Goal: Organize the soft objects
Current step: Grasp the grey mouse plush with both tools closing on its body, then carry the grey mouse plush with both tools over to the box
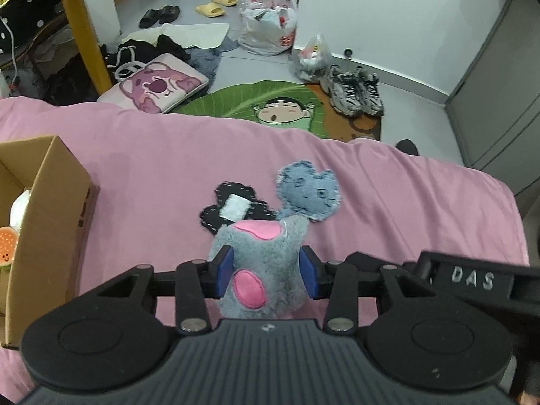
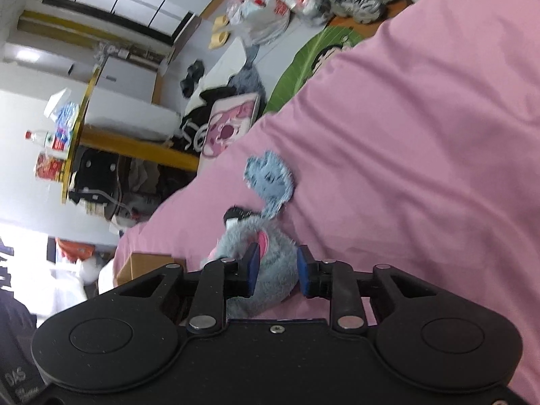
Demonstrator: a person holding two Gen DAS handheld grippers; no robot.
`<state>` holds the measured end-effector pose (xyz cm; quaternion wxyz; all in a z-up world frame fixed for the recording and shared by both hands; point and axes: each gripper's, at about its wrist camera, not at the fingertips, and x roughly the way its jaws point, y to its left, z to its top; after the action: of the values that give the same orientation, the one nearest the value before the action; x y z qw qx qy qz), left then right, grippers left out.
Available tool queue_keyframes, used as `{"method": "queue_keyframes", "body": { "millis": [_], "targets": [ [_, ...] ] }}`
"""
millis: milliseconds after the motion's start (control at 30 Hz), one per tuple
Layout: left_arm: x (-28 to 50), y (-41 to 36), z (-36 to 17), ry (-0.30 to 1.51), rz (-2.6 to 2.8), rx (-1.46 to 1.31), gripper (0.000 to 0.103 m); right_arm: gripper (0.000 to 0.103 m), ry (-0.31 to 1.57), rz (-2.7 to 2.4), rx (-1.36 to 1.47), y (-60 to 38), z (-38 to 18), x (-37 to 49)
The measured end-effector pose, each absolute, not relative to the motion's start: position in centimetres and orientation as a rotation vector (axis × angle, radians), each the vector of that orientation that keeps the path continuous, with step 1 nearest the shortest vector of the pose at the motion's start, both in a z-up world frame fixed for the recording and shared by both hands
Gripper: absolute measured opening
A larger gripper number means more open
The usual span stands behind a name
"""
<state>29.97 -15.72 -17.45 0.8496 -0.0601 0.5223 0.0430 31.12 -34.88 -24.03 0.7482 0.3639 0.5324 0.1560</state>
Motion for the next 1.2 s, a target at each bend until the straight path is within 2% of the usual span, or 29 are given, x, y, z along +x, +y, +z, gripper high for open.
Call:
{"method": "queue_keyframes", "body": {
  "millis": [367, 533, 700, 800, 900, 1033, 1200],
  "targets": [
    [30.3, -10.9, -19.2, 1.136, 0.152, -0.258, 0.041, 0.027, 1.204, 0.381, 0.829, -33.1, -25.1, 31.6],
    [30.0, -10.1, -19.3, 1.13, 0.121, -0.302, 0.031, 0.027, 1.215, 0.389, 0.819, -32.2, -25.2, 31.6],
    [30.0, -9.5, -19.1, 1.14, 0.082, -0.332, 0.029, 0.028, 1.212, 0.372, 0.843, -32.1, -25.4, 32.0],
    [29.9, -9.1, -19.3, 1.145, 0.068, -0.344, 0.029, 0.032, 1.243, 0.366, 0.842, -31.5, -26.0, 32.1],
    [29.7, -9.1, -19.2, 1.159, 0.06, -0.347, 0.028, 0.033, 1.257, 0.371, 0.804, -30.8, -26.0, 31.9],
    [29.5, -8.9, -18.8, 1.167, 0.057, -0.357, 0.028, 0.019, 1.245, 0.388, 0.763, -30.6, -25.4, 31.6],
    [29.0, -9.1, -17.1, 1.134, 0.057, -0.342, 0.028, 0.018, 1.187, 0.419, 0.722, -30.4, -23.6, 30.8]
  ]
}}
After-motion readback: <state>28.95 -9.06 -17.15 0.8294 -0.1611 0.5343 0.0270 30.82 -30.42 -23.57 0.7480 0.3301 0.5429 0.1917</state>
